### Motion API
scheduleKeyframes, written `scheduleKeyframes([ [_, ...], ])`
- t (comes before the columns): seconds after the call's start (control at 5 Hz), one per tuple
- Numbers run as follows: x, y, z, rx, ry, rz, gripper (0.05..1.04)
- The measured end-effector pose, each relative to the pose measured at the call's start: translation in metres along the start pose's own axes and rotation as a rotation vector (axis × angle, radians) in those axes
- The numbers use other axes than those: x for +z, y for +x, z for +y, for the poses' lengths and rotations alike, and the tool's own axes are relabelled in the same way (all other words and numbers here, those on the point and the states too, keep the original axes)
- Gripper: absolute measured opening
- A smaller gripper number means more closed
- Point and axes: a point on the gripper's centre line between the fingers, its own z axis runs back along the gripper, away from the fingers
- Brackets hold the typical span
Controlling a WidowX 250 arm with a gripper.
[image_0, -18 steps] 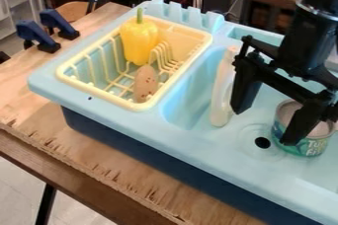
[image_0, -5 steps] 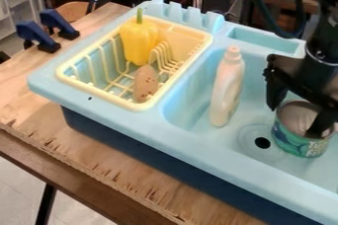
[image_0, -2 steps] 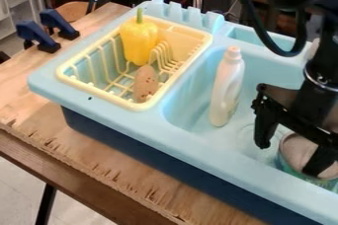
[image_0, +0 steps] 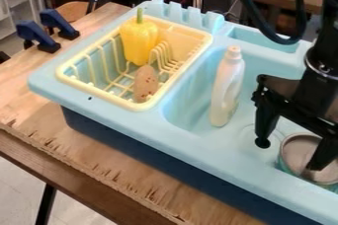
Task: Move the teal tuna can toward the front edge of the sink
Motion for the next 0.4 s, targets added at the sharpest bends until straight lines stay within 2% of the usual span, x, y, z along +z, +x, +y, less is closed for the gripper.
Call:
scheduleKeyframes([
  [0.2,0.007,0.007,0.01,0.018,0.006,-0.028,1.002],
  [0.4,0.036,0.024,0.02,-0.003,-0.028,-0.04,1.002],
])
